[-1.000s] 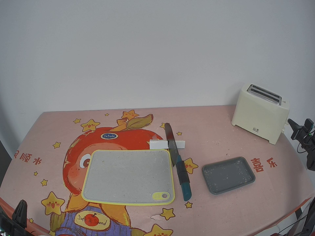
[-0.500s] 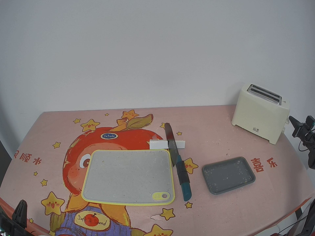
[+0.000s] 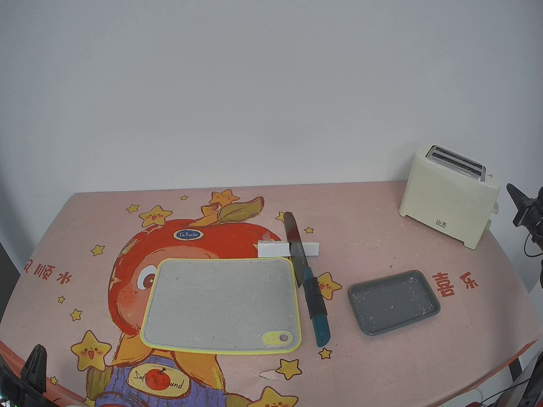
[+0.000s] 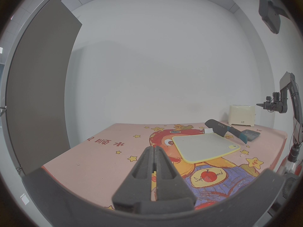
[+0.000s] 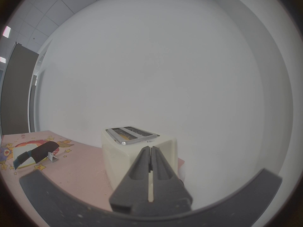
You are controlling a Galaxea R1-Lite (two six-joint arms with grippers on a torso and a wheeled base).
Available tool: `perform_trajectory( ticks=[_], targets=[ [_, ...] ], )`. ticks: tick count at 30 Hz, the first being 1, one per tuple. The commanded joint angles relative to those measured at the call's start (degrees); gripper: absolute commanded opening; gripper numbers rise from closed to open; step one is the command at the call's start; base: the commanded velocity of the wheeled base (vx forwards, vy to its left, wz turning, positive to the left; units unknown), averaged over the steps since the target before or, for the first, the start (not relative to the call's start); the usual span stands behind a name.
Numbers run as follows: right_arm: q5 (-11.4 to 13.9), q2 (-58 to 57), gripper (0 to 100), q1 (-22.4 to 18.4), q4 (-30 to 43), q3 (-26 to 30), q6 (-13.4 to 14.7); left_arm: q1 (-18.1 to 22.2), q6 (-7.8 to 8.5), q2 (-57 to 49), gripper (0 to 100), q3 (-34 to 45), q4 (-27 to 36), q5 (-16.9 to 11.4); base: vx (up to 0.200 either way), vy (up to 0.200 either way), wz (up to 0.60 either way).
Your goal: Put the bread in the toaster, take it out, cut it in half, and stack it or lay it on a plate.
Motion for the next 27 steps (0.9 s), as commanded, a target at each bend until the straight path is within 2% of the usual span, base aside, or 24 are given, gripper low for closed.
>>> perform_trajectory(
  ticks=[1, 20, 27],
  targets=[
    [0.05, -2.29, 0, 0.62, -0.16, 1.25, -0.1, 0.01, -0.01, -0.49, 0, 1.01, 0.01, -0.01, 0.0, 0.0, 0.0],
    [0.22, -7.83, 0, 0.53, 0.28, 2.48, -0.1, 0.01, -0.01, -0.49, 0, 1.01, -0.08, -0.01, 0.0, 0.0, 0.0],
    [0.22, -15.03, 0, 4.4, 0.98, 4.67, -0.01, 0.01, -0.01, -0.49, 0, 1.01, -0.08, 0.08, 0.0, 0.0, 0.0]
  ],
)
